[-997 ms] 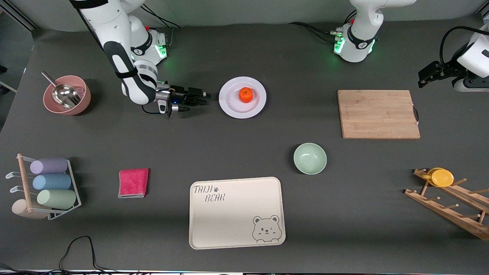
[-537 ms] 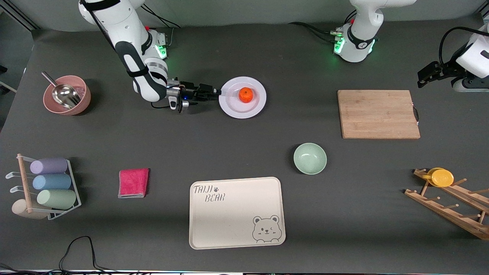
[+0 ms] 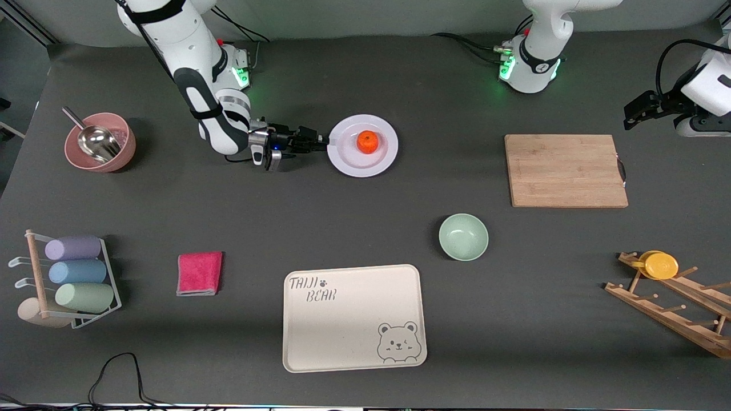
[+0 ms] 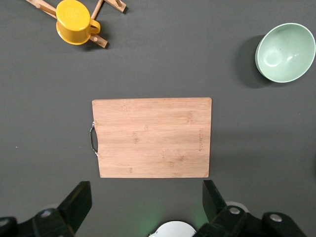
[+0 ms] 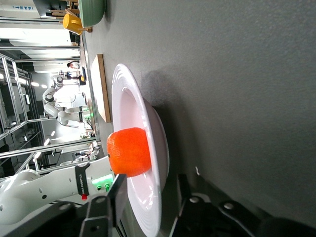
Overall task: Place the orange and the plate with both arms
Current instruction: 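Close the right gripper on the plate rim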
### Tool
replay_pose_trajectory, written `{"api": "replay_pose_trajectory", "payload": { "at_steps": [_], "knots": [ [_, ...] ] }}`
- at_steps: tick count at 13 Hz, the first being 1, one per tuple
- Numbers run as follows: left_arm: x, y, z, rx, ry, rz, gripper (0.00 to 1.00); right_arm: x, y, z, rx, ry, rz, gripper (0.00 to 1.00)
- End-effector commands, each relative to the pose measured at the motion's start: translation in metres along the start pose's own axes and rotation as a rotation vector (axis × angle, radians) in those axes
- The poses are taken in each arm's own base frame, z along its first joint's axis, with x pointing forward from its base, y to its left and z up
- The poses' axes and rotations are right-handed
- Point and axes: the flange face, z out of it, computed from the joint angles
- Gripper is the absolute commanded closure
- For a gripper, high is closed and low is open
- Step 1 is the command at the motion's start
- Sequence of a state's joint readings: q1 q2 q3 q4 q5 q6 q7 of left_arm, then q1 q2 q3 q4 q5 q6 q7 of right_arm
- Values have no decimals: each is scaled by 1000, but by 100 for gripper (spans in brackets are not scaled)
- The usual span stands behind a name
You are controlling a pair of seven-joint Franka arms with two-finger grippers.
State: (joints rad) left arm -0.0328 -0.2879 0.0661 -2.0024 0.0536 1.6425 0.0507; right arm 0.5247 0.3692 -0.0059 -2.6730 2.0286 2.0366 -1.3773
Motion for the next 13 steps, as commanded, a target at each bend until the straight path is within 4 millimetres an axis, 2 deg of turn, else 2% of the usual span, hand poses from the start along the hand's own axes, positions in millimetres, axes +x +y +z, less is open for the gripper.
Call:
{"api": "replay_pose_trajectory", "payload": {
  "at_steps": [1,3,7,8,10,11,13],
  "knots": [
    [-10,2,-5,-1,2,3,0,6,9,8,4,28,-16,61],
    [-9,3,-5,-1,3,4,0,7,10,12,5,31,-27,61],
    [-12,3,-6,-2,-6,4,0,0,-1,35,38,48,-18,62],
    [-13,3,-5,-1,-9,4,0,0,-1,36,39,47,-25,69],
    [-14,3,-6,-2,-9,4,0,-1,-1,36,38,47,-41,92],
    [-13,3,-5,-1,-9,4,0,0,-1,35,39,48,-41,100],
    [-14,1,-6,-3,-9,4,0,0,-2,35,45,50,-38,100]
  ]
}}
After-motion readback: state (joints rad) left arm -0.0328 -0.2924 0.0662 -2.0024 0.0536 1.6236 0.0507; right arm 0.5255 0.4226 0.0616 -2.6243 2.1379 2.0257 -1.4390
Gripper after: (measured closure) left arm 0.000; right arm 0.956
